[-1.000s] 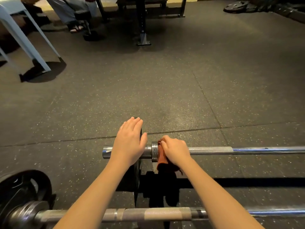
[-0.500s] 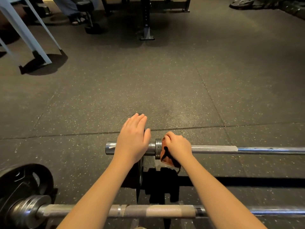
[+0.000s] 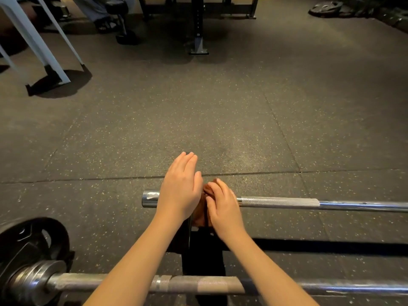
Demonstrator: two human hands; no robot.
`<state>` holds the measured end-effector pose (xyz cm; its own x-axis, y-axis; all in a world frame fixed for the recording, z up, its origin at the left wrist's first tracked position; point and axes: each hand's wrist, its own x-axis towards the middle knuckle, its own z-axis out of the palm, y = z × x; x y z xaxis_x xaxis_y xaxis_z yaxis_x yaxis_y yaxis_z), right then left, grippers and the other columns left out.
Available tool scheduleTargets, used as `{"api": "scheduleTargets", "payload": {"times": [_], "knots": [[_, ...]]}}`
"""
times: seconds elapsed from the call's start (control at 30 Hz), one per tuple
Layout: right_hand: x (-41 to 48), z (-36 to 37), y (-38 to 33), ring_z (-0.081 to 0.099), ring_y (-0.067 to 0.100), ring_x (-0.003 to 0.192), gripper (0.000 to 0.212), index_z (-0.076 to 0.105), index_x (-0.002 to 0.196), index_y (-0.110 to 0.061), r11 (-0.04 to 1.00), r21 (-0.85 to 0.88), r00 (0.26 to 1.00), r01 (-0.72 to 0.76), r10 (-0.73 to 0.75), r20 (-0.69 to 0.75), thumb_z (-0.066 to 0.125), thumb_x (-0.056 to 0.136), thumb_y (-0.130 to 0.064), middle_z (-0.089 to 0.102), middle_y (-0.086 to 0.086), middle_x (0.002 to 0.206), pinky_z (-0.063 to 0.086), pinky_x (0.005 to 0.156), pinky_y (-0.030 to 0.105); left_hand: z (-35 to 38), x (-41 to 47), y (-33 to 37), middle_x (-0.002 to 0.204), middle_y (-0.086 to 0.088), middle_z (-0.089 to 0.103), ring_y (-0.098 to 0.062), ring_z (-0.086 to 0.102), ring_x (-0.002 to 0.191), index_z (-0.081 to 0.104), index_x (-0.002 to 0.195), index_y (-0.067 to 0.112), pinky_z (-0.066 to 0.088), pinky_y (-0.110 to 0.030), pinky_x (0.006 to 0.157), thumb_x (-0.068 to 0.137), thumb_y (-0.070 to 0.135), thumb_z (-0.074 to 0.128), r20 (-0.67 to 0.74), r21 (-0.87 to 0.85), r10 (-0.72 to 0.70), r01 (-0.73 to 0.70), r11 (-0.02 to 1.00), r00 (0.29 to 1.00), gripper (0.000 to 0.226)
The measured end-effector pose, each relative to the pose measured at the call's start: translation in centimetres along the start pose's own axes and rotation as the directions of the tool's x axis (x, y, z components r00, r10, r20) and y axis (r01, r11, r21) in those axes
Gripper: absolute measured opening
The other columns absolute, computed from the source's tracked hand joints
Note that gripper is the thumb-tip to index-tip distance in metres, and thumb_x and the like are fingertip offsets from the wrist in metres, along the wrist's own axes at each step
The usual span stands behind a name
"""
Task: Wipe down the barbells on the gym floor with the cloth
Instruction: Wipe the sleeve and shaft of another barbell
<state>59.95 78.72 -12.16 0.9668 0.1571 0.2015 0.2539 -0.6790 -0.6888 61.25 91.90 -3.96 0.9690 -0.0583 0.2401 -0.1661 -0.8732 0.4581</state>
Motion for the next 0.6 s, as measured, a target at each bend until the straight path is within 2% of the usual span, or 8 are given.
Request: {"api": "scheduleTargets", "payload": {"times": [0.07, 0.17, 0.23, 0.3, 0.37, 0.43, 0.5, 0.6], "knots": [[2.5, -0.3, 0.3, 0.056, 0.028, 0.110, 0.035, 0.062, 0.116, -0.015, 0.995, -0.009, 0.992, -0.094, 0.095, 0.079, 0.038, 0.095, -0.029, 0.061, 0.008, 0.118, 0.043, 0.095, 0.039, -0.1, 0.0, 0.2, 0.147, -0.014, 0.043, -0.026, 0.031, 0.141, 0.044, 0.140, -0.002, 0.015, -0.028, 0.116, 0.089, 0.040, 0.013, -0.007, -0.032, -0.013, 0.013, 0.999, 1.000, 0.072], [6.9, -1.1, 0.6, 0.057, 0.033, 0.107, 0.027, 0.062, 0.111, -0.016, 0.951, -0.069, 0.907, -0.300, 0.307, 0.290, 0.040, 0.097, -0.022, 0.065, 0.013, 0.114, 0.042, 0.082, 0.036, -0.1, -0.1, 0.2, 0.150, -0.011, 0.039, -0.021, 0.026, 0.143, 0.041, 0.142, 0.001, 0.009, -0.020, 0.114, 0.089, 0.041, 0.013, -0.011, -0.080, -0.043, 0.042, 0.996, 0.999, 0.073], [6.5, -0.8, 0.6, 0.056, 0.031, 0.108, 0.027, 0.062, 0.112, -0.015, 0.965, -0.032, 0.928, -0.259, 0.258, 0.268, 0.043, 0.096, -0.024, 0.064, 0.011, 0.114, 0.042, 0.085, 0.036, -0.1, -0.2, 0.2, 0.152, -0.009, 0.036, -0.019, 0.023, 0.144, 0.039, 0.144, 0.002, 0.006, -0.017, 0.114, 0.091, 0.035, 0.020, -0.019, -0.137, -0.103, 0.100, 0.986, 0.994, 0.064], [2.7, 0.0, 0.5, 0.051, 0.028, 0.115, 0.032, 0.058, 0.118, -0.015, 0.994, 0.004, 0.987, -0.112, 0.111, 0.120, 0.047, 0.092, -0.029, 0.059, 0.009, 0.121, 0.040, 0.098, 0.036, -0.1, -0.4, 0.2, 0.153, -0.007, 0.034, -0.017, 0.022, 0.144, 0.038, 0.144, 0.003, 0.006, -0.015, 0.113, 0.091, 0.030, 0.023, -0.024, -0.189, -0.149, 0.142, 0.972, 0.989, 0.062], [-1.4, 0.8, 1.0, 0.045, 0.028, 0.123, 0.039, 0.049, 0.126, -0.018, 0.994, -0.086, 0.998, 0.068, -0.067, 0.012, 0.054, 0.089, -0.028, 0.050, 0.013, 0.134, 0.037, 0.108, 0.040, 0.0, -0.5, 0.2, 0.153, -0.005, 0.033, -0.015, 0.022, 0.144, 0.037, 0.145, 0.005, 0.008, -0.016, 0.113, 0.091, 0.031, 0.022, -0.025, -0.226, -0.178, 0.168, 0.959, 0.984, 0.062], [-1.9, 1.2, 1.6, 0.049, 0.032, 0.119, 0.044, 0.048, 0.125, -0.020, 0.981, -0.160, 0.992, 0.108, -0.117, -0.054, 0.067, 0.085, -0.021, 0.050, 0.015, 0.134, 0.042, 0.103, 0.043, 0.1, -0.6, 0.3, 0.154, -0.003, 0.033, -0.013, 0.022, 0.143, 0.036, 0.146, 0.006, 0.010, -0.015, 0.112, 0.091, 0.031, 0.021, -0.021, -0.255, -0.207, 0.195, 0.947, 0.978, 0.062], [0.3, 1.2, 1.3, 0.055, 0.034, 0.106, 0.032, 0.057, 0.115, -0.017, 0.977, -0.204, 0.995, 0.065, -0.078, -0.056, 0.068, 0.085, -0.022, 0.057, 0.013, 0.120, 0.050, 0.091, 0.042, 0.2, -0.5, 0.3, 0.154, -0.003, 0.033, -0.012, 0.023, 0.143, 0.037, 0.145, 0.006, 0.009, -0.012, 0.111, 0.090, 0.029, 0.020, -0.021, -0.269, -0.219, 0.206, 0.941, 0.975, 0.063], [4.9, 0.4, -0.5, 0.054, 0.035, 0.105, 0.022, 0.059, 0.111, -0.015, 0.960, -0.255, 0.981, -0.113, 0.149, 0.125, 0.051, 0.095, -0.028, 0.057, 0.011, 0.112, 0.044, 0.083, 0.039, 0.2, -0.2, 0.1, 0.154, -0.004, 0.033, -0.013, 0.024, 0.143, 0.037, 0.145, 0.005, 0.010, -0.014, 0.111, 0.089, 0.029, 0.021, -0.017, -0.258, -0.221, 0.209, 0.943, 0.975, 0.063]]}}
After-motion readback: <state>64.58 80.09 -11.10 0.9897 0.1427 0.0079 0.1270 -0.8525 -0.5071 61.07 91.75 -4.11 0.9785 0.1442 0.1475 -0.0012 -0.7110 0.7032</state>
